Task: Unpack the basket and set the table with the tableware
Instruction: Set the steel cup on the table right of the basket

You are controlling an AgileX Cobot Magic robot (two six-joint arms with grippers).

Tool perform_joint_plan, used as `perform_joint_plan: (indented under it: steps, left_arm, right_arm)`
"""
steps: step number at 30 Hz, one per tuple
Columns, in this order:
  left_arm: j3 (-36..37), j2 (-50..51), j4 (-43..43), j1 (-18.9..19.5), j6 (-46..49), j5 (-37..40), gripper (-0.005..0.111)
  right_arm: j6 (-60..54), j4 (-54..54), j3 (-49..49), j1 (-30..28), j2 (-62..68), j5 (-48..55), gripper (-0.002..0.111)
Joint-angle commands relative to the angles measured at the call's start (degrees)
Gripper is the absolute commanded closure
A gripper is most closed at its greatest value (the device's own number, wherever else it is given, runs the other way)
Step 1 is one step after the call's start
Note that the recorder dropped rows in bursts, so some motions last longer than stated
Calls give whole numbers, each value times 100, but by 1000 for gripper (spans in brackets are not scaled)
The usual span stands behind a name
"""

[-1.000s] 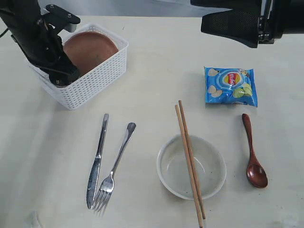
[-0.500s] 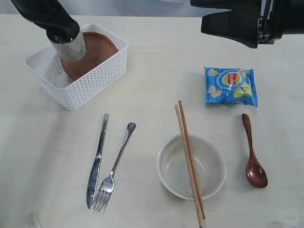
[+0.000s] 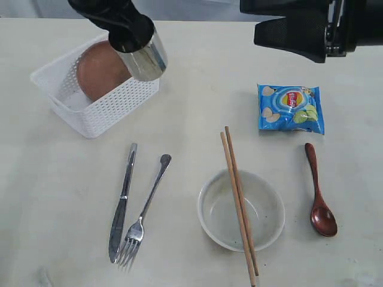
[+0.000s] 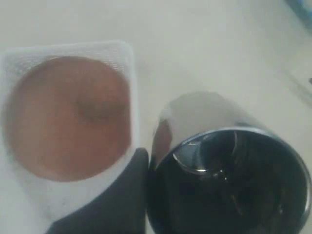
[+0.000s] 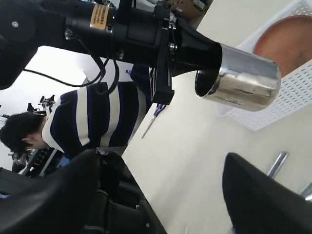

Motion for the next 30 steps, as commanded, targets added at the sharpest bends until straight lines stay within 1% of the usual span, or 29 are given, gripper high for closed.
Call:
perform_joint_plan:
  steps: [1,2,5,8,12,14,18,23,30]
  left_arm:
    - [-29,157,-31,-177,35,3,107]
    - [-29,260,-45,-177,35,65,107]
    - [-29,531,-73,-177,35,214,107]
    - [-29,800,-125,-177,35,213,107]
    - [-29,1129,-287,-199,185,281,107]
    - [-29,1213,-286,-210,209,81,107]
    - [-29,1386,-228,-257,209,23,107]
    - [-29,1656,45,-269,209,-70,107]
    - [-29,1877,57,-269,209,-124,107]
  right_arm:
    - [-151,-468,-30,-34,-45,205,49]
    - [-151,-585,-30,-34,-56,205,54]
    - [-151,-636,-30,-34,-94,205,65]
    - [-177,-651,-30,-34,-172,205,70]
    - [-236,-793,-30,-34,-223,205,70]
    - [-304,-791,-30,-34,-223,205,70]
    - [-412,-791,-30,-34,-223,205,70]
    - [-476,-928,-30,-34,-223,205,70]
    - [-476,-1070,-30,-34,-223,156,70]
